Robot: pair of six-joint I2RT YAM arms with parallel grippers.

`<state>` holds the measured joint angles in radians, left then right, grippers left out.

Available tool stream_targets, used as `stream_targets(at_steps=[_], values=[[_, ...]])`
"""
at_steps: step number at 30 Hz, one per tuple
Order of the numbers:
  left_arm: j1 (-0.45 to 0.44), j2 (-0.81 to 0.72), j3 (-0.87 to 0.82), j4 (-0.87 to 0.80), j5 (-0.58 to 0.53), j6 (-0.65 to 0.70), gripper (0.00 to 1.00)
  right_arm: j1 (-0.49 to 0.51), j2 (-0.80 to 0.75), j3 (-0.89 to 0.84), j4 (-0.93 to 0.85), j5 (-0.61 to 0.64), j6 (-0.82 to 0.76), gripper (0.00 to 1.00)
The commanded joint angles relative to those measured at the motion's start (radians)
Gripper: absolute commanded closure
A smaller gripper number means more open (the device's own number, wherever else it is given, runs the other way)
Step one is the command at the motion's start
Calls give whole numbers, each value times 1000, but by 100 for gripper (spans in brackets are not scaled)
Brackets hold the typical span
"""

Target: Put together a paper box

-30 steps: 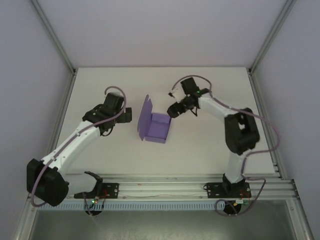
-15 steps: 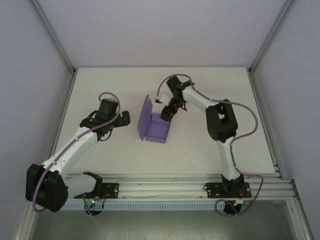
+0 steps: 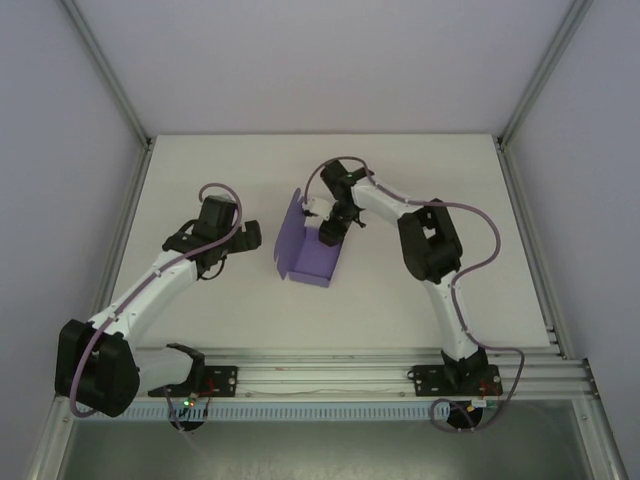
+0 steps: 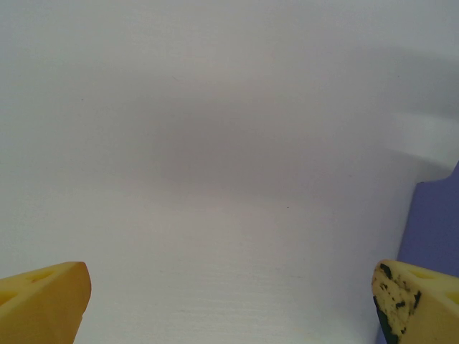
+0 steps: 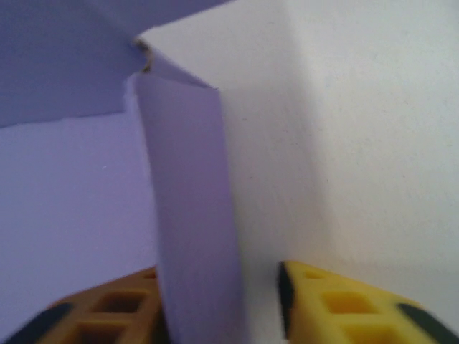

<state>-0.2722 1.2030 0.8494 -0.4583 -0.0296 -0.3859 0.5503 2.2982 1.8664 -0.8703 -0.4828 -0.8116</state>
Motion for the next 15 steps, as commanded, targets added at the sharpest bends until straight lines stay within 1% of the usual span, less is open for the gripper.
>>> stream_targets(at_steps=[1,2,5,6,10,13,15], values=[[9,3,-8,12,5,-7,0,5,19,20,-8,69,15,76],[9,5,-7,12,4,-8,0,8,21,17,-2,81,19,77],[11,7,-8,10,-6,-8,0,22,29,7,11,165,26,88],[10,6,-8,9,-7,-9,0,28,29,-4,18,205,29,92],[11,9,-9,10,-12,-10,0,64,33,-73,79,393,44,100],[10,16,-6,2,-24,-13,0,87,25,-118,113,490,75,100],[10,18,-7,1,-26,-13,0,106,20,-153,143,590,101,100]])
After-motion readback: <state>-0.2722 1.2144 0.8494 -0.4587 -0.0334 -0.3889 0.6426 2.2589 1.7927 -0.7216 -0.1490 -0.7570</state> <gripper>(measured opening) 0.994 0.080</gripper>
